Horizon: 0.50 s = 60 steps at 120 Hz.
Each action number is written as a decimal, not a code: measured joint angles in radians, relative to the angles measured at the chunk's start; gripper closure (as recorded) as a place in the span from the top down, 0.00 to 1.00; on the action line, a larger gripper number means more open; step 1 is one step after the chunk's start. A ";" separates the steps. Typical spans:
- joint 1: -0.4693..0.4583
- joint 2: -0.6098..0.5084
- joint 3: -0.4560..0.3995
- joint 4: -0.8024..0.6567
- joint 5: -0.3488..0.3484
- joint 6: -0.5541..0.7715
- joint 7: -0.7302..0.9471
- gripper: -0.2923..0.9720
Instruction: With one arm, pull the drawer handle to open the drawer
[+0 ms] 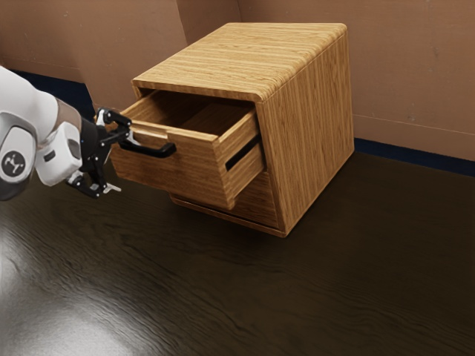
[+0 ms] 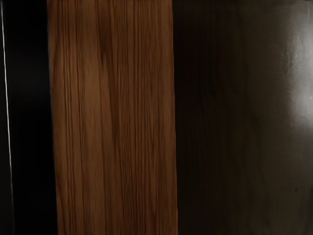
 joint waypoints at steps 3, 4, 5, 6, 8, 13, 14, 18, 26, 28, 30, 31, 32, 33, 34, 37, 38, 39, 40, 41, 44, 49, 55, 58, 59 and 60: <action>0.001 -0.007 0.000 -0.003 -0.001 -0.006 0.000 0.75; 0.002 -0.009 0.000 -0.004 -0.001 -0.008 0.000 0.74; 0.002 -0.012 0.000 -0.005 -0.001 -0.010 0.000 0.73; 0.002 -0.014 0.000 -0.006 -0.002 -0.012 0.000 0.72; 0.003 -0.018 0.000 -0.007 -0.002 -0.015 0.000 0.71; 0.004 -0.024 0.000 -0.010 -0.004 -0.025 0.000 0.71; 0.005 -0.025 0.000 -0.011 -0.005 -0.027 0.000 0.72; 0.006 -0.034 0.000 -0.018 -0.008 -0.033 0.000 0.73; 0.006 -0.051 0.000 -0.028 -0.012 -0.046 0.001 0.73; 0.005 -0.055 0.000 -0.031 -0.012 -0.049 0.001 0.73; 0.004 -0.059 0.000 -0.033 -0.012 -0.051 0.001 0.73; 0.004 -0.062 0.000 -0.034 -0.013 -0.053 0.001 0.74; 0.003 -0.065 0.000 -0.036 -0.013 -0.054 0.001 0.74; 0.003 -0.068 0.000 -0.037 -0.013 -0.055 0.001 0.74; 0.002 -0.072 0.000 -0.038 -0.013 -0.057 0.001 0.74; 0.001 -0.084 0.001 -0.041 -0.013 -0.063 0.001 0.75; 0.000 -0.087 0.001 -0.042 -0.014 -0.065 0.001 0.75; -0.002 -0.091 0.003 -0.043 -0.014 -0.067 0.001 0.75; -0.004 -0.094 0.004 -0.043 -0.014 -0.069 0.001 0.75; -0.006 -0.097 0.005 -0.044 -0.014 -0.072 0.001 0.75; -0.011 -0.104 0.008 -0.047 -0.014 -0.078 0.001 0.75; -0.016 -0.110 0.011 -0.051 -0.014 -0.087 0.001 0.76; -0.019 -0.113 0.013 -0.057 -0.016 -0.096 0.001 0.78; -0.020 -0.114 0.014 -0.061 -0.016 -0.099 0.001 0.78; -0.020 -0.114 0.014 -0.062 -0.017 -0.100 0.001 0.78; -0.020 -0.114 0.014 -0.063 -0.017 -0.101 0.001 0.78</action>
